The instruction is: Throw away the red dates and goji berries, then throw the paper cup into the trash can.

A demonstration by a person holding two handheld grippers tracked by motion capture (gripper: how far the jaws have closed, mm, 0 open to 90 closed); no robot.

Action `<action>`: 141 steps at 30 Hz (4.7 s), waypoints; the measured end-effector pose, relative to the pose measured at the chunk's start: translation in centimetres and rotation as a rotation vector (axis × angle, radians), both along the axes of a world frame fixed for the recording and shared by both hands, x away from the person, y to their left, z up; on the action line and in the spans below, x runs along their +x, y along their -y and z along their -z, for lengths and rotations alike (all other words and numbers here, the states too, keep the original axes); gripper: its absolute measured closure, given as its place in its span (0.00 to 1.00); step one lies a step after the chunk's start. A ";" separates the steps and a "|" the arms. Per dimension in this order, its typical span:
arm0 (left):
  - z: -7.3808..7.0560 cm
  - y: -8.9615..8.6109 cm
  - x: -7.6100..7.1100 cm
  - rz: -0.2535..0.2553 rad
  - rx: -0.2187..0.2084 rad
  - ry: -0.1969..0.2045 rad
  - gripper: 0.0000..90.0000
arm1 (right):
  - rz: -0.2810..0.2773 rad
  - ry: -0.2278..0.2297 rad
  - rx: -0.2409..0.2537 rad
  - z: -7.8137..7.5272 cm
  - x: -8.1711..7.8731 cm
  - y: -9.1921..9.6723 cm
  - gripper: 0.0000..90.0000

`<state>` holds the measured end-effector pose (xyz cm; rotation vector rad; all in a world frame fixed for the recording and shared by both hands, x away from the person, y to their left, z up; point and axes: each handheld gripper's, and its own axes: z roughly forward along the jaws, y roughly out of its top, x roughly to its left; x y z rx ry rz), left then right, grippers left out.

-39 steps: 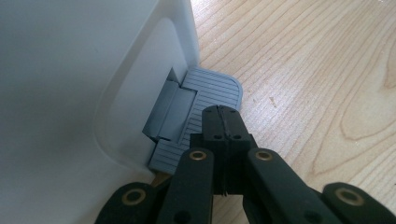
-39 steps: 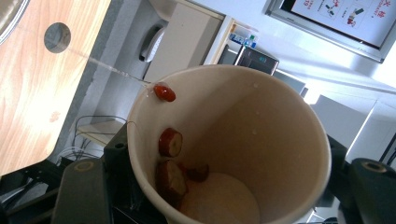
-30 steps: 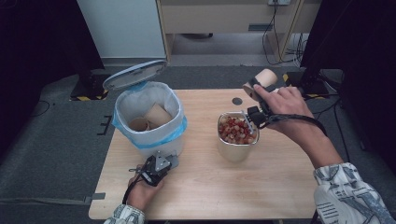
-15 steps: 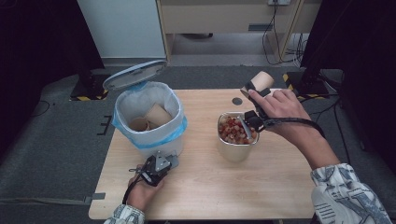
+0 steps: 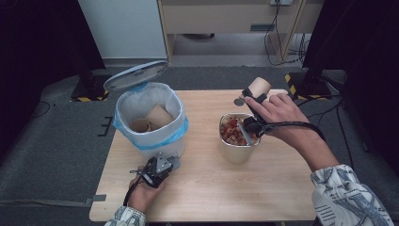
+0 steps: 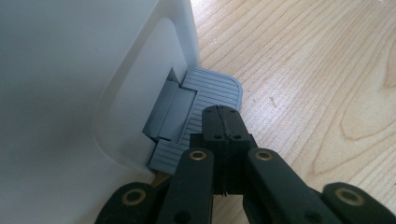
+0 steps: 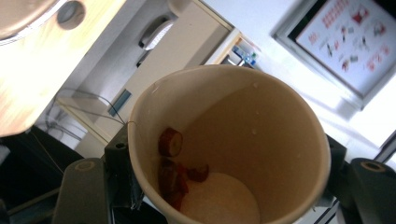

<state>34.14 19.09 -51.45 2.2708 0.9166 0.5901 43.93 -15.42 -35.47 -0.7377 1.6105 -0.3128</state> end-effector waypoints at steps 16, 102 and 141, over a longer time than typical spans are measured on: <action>0.0 0.0 0.0 0.000 0.001 0.001 1.00 | 0.030 -0.029 0.055 0.3 0.3 1.1 0.35; 0.0 0.0 0.0 0.002 0.003 0.001 1.00 | 0.005 -0.443 1.020 -3.8 1.8 0.8 0.34; 0.0 0.0 0.0 0.002 0.004 0.002 1.00 | 0.023 -0.778 1.423 -5.2 3.1 -0.2 0.34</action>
